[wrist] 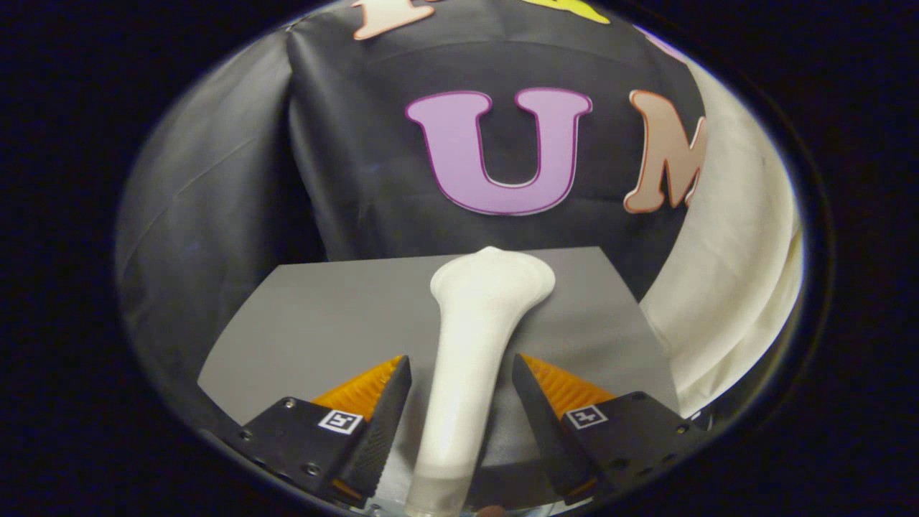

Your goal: Iron the clothes twice with a garment steamer, once on the left side and once on the right side.

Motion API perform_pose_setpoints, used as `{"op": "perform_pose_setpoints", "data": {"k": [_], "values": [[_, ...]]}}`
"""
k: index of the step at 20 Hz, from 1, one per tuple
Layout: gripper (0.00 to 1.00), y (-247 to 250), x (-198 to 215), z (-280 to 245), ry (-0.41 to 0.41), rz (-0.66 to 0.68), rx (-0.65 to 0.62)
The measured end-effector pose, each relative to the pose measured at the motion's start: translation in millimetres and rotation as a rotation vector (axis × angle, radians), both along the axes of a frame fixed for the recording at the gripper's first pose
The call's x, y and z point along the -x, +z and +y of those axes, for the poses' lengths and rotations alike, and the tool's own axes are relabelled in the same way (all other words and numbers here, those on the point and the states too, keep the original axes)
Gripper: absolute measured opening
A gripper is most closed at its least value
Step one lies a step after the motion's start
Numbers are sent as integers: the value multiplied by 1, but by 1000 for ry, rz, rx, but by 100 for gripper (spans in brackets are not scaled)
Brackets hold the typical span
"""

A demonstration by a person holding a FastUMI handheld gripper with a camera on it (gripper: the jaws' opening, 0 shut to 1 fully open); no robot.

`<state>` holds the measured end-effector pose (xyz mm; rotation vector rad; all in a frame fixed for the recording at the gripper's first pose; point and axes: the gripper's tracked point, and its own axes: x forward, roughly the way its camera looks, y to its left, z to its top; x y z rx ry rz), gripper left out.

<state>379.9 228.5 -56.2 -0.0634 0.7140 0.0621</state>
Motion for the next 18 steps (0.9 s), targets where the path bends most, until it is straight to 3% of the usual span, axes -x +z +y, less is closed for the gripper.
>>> {"op": "perform_pose_setpoints", "data": {"k": [2, 3, 5, 6, 12, 18], "values": [[80, -5, -12, -6, -8, -1, 7], [52, -10, -13, -2, -13, 12, -37], [45, 1, -7, 12, -5, 11, -135], [40, 10, -10, 11, 19, -16, -117], [36, 60, 8, 16, 149, -157, -85], [35, 112, 56, -6, 241, -203, -190]]}}
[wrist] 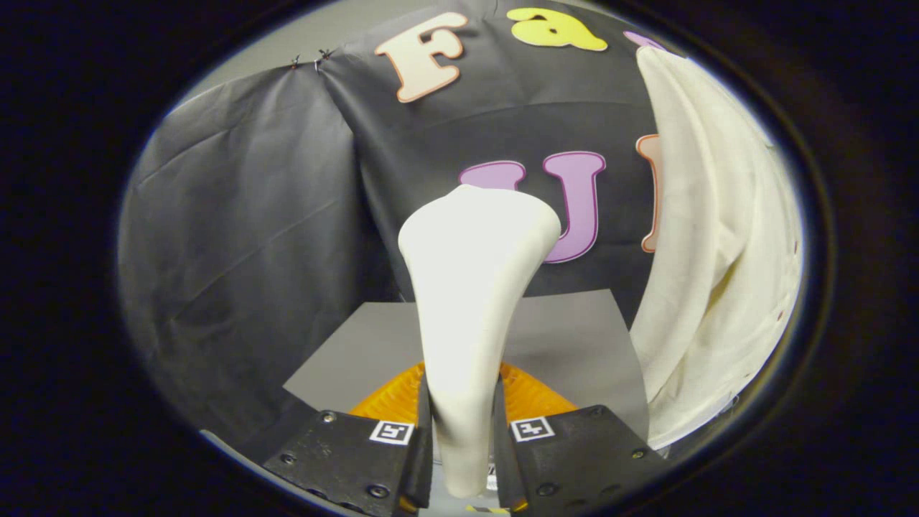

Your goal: Iron the clothes twice with a garment steamer, once on the left side and once on the right side.

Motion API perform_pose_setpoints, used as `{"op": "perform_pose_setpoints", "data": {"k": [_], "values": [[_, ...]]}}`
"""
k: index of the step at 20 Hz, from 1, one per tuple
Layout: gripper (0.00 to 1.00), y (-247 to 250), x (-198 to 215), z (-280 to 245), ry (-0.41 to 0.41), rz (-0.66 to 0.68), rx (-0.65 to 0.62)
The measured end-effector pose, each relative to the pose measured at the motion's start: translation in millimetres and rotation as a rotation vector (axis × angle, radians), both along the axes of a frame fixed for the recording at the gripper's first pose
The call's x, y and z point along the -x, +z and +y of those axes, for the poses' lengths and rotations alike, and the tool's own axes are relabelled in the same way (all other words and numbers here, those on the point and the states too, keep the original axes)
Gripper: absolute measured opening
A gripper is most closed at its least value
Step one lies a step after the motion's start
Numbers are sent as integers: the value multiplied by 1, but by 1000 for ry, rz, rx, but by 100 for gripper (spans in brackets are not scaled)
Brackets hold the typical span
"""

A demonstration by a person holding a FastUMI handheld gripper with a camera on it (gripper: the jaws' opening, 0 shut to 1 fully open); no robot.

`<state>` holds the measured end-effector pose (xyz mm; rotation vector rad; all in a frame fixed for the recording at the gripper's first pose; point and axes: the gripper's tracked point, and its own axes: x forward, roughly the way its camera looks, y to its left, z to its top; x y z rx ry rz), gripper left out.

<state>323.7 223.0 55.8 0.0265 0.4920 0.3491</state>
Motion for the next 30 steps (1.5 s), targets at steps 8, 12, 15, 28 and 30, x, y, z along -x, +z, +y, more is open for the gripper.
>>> {"op": "perform_pose_setpoints", "data": {"k": [8, 12, 15, 28, 30], "values": [[35, 99, 61, -86, 35, -153, -33], [35, 148, 56, -149, -19, -241, -45], [35, 170, 36, -193, -72, -290, -4], [36, 139, -12, -239, -131, -219, 60], [36, 126, -14, -238, -126, -200, 51]]}}
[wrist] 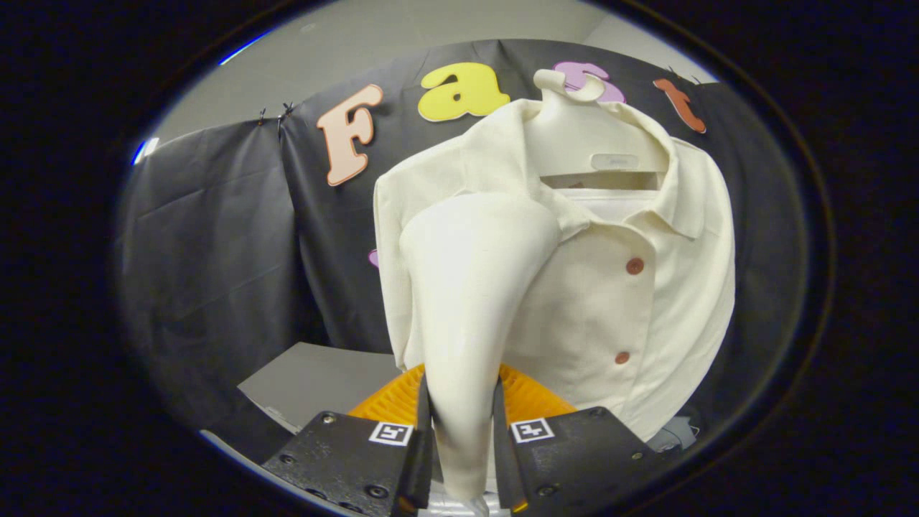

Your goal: Iron the clothes twice with a garment steamer, once on the left side and once on the right side.

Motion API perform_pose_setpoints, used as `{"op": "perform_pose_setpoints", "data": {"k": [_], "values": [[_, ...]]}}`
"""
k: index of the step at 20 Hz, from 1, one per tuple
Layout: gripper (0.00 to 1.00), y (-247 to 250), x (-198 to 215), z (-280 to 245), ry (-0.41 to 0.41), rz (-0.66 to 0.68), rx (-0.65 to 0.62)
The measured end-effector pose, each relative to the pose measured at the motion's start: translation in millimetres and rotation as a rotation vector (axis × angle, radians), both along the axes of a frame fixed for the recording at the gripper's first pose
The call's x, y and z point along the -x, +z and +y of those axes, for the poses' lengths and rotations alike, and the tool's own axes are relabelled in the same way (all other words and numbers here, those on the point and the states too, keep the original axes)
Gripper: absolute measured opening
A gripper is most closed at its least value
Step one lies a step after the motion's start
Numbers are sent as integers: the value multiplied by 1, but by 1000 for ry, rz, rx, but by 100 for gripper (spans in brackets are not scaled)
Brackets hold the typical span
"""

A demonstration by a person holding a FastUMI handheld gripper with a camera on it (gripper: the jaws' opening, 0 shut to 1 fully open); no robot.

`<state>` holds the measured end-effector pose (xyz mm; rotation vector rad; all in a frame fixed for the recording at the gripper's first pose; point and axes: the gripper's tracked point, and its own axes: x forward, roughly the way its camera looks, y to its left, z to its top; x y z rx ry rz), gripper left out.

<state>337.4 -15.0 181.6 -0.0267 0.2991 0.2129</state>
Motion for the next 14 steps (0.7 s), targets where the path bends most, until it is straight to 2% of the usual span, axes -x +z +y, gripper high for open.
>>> {"op": "perform_pose_setpoints", "data": {"k": [7, 14], "values": [[36, -53, 3, -9, 5, 93, -15], [35, -139, 20, -38, 3, 212, 14]]}}
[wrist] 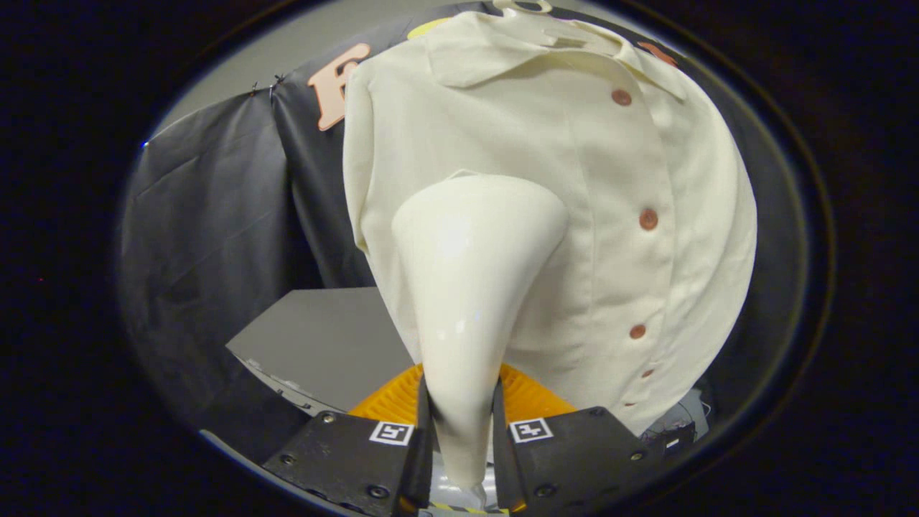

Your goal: Iron the clothes twice with a garment steamer, once on the left side and once on the right side.

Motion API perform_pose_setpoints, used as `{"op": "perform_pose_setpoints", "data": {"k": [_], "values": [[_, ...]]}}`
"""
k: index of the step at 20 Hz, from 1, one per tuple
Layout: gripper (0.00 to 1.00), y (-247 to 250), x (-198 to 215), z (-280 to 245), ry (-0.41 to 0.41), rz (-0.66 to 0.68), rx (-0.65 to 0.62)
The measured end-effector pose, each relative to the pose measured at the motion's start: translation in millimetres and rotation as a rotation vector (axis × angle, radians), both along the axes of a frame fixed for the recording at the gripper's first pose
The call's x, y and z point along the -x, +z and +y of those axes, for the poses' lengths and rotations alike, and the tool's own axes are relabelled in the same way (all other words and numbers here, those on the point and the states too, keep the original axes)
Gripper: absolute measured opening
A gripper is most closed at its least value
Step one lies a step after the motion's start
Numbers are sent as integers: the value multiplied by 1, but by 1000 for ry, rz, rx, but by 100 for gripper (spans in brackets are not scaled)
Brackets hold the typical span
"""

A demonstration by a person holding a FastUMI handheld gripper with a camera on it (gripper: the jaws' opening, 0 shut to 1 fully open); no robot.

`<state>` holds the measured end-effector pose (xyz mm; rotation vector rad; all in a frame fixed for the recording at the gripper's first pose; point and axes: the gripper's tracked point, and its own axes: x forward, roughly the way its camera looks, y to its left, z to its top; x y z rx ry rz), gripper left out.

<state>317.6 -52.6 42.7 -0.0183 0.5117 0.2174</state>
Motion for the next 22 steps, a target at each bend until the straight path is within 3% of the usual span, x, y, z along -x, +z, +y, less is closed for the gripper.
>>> {"op": "perform_pose_setpoints", "data": {"k": [14, 22], "values": [[33, -189, 51, -40, -64, 332, 27], [33, -248, 84, -46, -106, 458, 59]]}}
